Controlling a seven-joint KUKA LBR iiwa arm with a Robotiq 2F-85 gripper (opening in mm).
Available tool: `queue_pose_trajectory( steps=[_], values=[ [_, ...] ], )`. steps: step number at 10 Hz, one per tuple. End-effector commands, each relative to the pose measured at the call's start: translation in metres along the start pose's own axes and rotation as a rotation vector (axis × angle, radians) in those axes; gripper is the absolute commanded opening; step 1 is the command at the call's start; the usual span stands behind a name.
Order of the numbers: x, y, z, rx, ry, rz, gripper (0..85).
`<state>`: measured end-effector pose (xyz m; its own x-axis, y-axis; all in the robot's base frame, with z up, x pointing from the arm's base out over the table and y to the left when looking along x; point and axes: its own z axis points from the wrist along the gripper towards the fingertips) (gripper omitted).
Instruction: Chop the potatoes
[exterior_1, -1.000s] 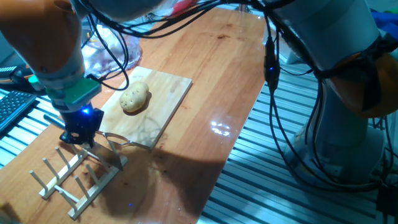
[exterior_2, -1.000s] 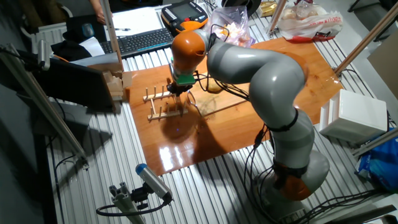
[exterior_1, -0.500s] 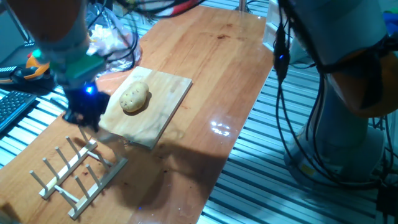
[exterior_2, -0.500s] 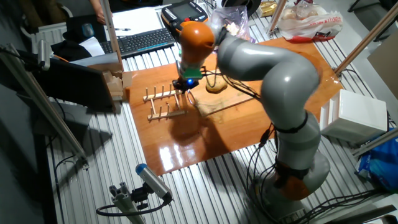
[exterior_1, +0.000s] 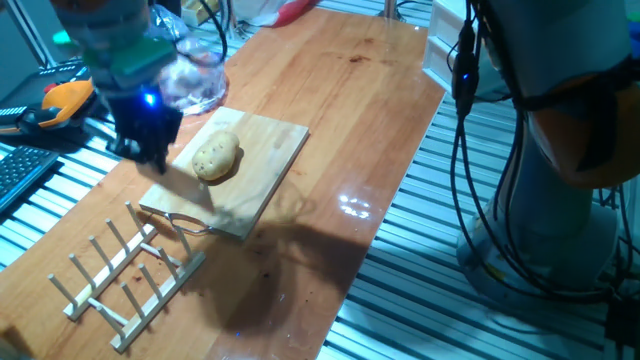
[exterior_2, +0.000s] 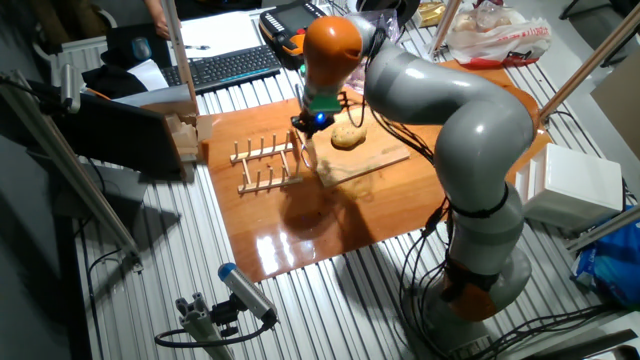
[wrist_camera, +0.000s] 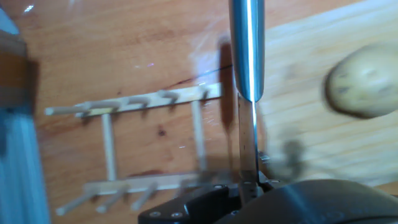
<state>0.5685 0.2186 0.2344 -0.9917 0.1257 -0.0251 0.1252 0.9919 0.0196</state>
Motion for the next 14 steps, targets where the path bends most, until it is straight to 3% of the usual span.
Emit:
queue_pose_trajectory(
  steps=[1, 2, 3, 4, 5, 7, 9, 10, 13, 14],
  values=[
    [-0.007, -0.038, -0.007, 0.009, -0.009, 0.001, 0.0],
    [-0.012, -0.060, 0.000, 0.009, -0.017, 0.007, 0.0],
    [-0.017, -0.088, 0.014, -0.014, -0.030, -0.011, 0.0],
    [-0.020, -0.102, 0.027, -0.001, -0.062, -0.033, 0.0],
    [-0.024, -0.108, 0.036, 0.010, -0.076, -0.054, 0.0],
    [-0.026, -0.108, 0.038, 0.002, -0.051, -0.107, 0.0],
    [-0.026, -0.108, 0.038, -0.048, 0.004, -0.117, 0.0],
    [-0.026, -0.108, 0.038, -0.057, 0.021, -0.094, 0.0],
    [-0.026, -0.108, 0.038, -0.038, 0.040, -0.012, 0.0],
    [-0.026, -0.108, 0.038, -0.036, 0.027, -0.027, 0.0]
  ],
)
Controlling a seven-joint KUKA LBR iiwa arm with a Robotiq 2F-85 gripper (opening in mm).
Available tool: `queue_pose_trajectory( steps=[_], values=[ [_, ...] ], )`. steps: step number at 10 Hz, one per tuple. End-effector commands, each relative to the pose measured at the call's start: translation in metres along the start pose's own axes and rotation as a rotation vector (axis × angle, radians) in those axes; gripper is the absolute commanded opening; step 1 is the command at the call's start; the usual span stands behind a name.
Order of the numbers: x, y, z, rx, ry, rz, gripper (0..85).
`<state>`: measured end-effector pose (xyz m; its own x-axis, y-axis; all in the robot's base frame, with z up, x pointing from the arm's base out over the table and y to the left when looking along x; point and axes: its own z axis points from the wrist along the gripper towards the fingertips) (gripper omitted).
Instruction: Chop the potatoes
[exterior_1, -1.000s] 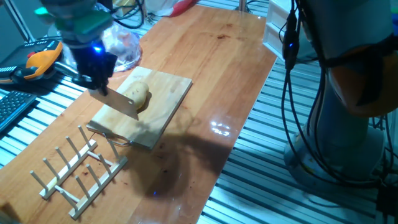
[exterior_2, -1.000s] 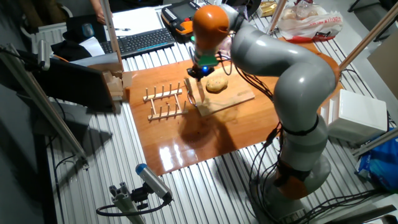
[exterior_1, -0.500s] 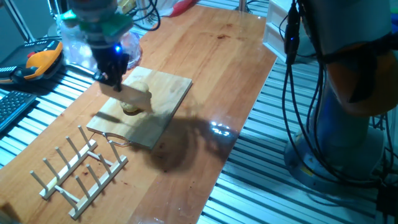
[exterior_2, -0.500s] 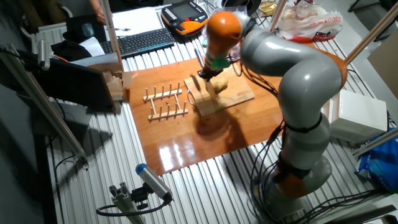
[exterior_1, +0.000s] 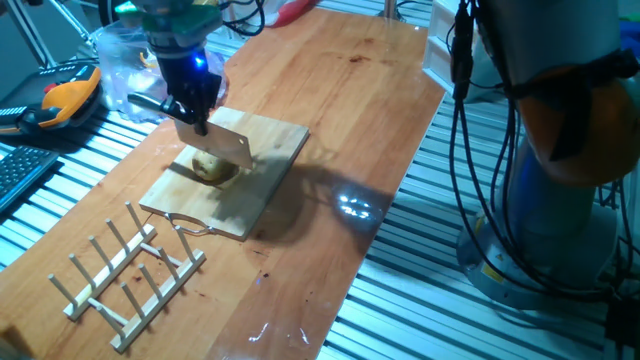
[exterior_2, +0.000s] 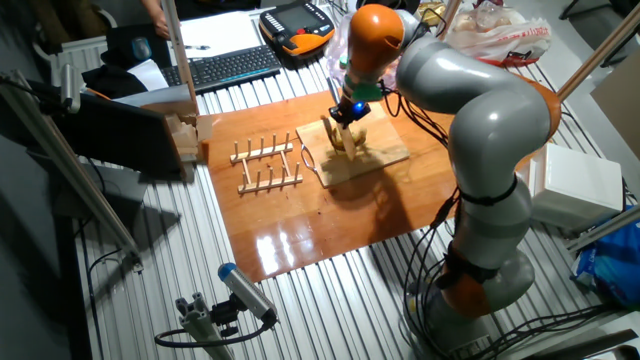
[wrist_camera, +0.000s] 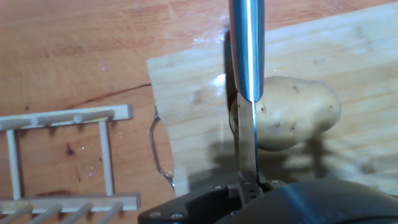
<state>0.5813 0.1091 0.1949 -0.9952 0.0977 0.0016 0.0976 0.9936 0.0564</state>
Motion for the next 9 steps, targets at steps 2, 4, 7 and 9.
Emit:
queue_pose_trajectory(
  steps=[2, 4, 7, 9],
  values=[
    [0.000, 0.000, 0.000, 0.021, -0.004, -0.020, 0.0],
    [0.000, 0.000, 0.000, 0.023, 0.004, -0.089, 0.0],
    [-0.023, -0.015, 0.007, 0.006, 0.003, -0.083, 0.0],
    [-0.029, -0.019, 0.014, -0.002, -0.002, -0.062, 0.0]
  ],
)
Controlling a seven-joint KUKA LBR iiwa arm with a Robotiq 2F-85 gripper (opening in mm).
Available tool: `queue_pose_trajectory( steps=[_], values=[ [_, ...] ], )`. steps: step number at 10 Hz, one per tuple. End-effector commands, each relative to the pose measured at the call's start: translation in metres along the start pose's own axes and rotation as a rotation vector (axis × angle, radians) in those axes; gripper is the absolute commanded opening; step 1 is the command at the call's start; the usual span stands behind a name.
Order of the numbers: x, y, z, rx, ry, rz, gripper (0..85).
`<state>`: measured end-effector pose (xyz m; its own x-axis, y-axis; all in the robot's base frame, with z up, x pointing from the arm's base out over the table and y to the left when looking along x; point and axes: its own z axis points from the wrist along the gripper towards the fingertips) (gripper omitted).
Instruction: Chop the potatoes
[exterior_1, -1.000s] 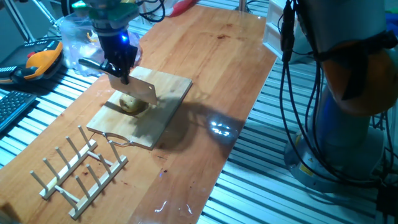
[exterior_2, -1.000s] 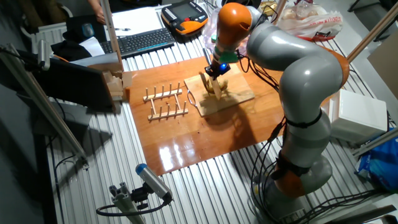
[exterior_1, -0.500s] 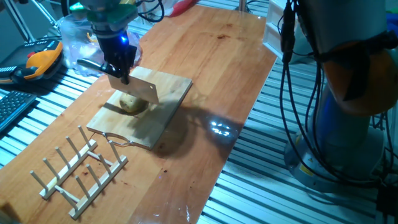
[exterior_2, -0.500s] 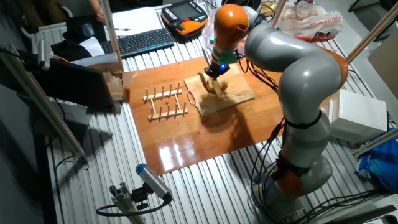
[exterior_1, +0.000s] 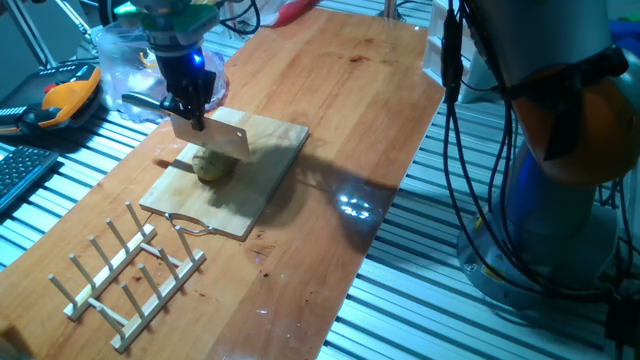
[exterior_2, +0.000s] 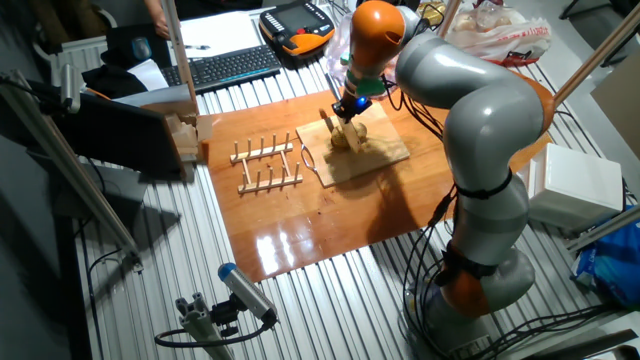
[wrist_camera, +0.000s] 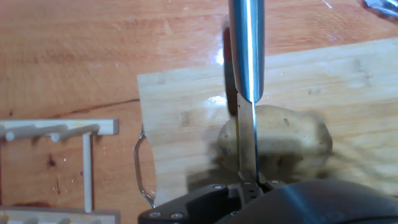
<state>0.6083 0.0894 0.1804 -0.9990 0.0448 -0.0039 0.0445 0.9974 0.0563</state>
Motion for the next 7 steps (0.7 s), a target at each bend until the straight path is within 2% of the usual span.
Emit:
queue_pose_trajectory(
  steps=[1, 3, 4, 6, 7],
  values=[
    [0.000, 0.001, 0.000, 0.004, 0.000, 0.007, 0.0],
    [-0.003, -0.001, 0.004, 0.023, -0.021, -0.010, 0.0],
    [-0.004, 0.001, 0.008, 0.027, -0.012, -0.027, 0.0],
    [-0.007, 0.003, 0.017, 0.061, -0.002, -0.065, 0.0],
    [-0.007, 0.002, 0.023, 0.053, -0.002, -0.065, 0.0]
  ],
)
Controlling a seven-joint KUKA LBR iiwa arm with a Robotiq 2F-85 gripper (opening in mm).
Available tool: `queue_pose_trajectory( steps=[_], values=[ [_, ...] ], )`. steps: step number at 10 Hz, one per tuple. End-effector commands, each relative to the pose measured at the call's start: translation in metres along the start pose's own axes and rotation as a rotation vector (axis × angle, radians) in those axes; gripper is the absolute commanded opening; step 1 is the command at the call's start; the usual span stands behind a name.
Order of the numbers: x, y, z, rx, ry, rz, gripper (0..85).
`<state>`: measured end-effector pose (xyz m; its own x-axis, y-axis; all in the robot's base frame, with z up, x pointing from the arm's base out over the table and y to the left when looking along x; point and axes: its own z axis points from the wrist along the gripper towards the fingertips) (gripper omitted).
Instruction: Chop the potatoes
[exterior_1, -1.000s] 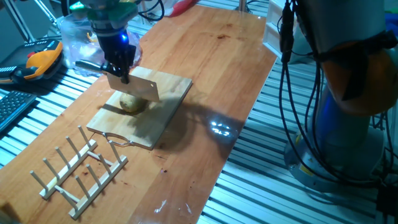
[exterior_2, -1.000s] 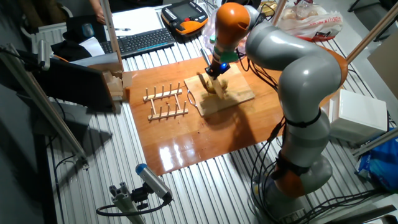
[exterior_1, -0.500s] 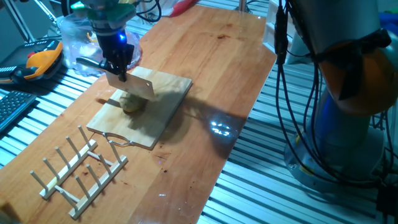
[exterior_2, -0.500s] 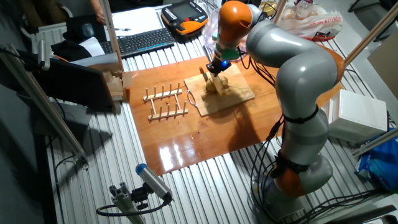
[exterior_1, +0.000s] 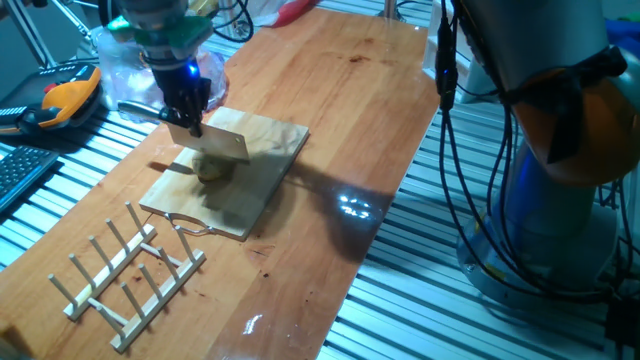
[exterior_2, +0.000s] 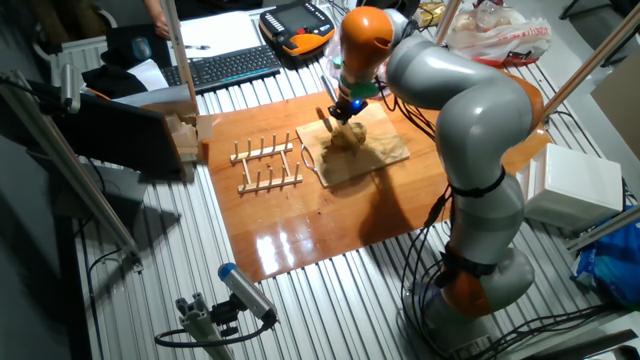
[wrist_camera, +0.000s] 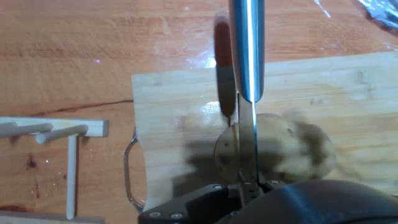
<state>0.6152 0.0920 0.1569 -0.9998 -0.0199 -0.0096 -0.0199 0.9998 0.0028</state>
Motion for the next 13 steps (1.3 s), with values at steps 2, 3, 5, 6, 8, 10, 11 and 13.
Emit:
queue_pose_trajectory(
  steps=[2, 3, 5, 6, 8, 10, 11, 13],
  values=[
    [-0.0005, 0.0012, 0.0068, -0.003, -0.002, 0.004, 0.0],
    [-0.0015, 0.0019, 0.0094, -0.008, -0.002, 0.006, 0.0],
    [-0.0036, 0.0027, 0.0138, 0.009, -0.017, 0.001, 0.0],
    [-0.0040, 0.0037, 0.0141, 0.020, -0.023, -0.004, 0.0],
    [-0.0043, 0.0066, 0.0129, 0.042, -0.028, -0.011, 0.0],
    [-0.0046, 0.0069, 0.0137, 0.044, -0.031, -0.012, 0.0],
    [-0.0046, 0.0073, 0.0136, 0.059, -0.035, -0.016, 0.0],
    [-0.0048, 0.0076, 0.0137, 0.098, -0.045, -0.019, 0.0]
  ],
)
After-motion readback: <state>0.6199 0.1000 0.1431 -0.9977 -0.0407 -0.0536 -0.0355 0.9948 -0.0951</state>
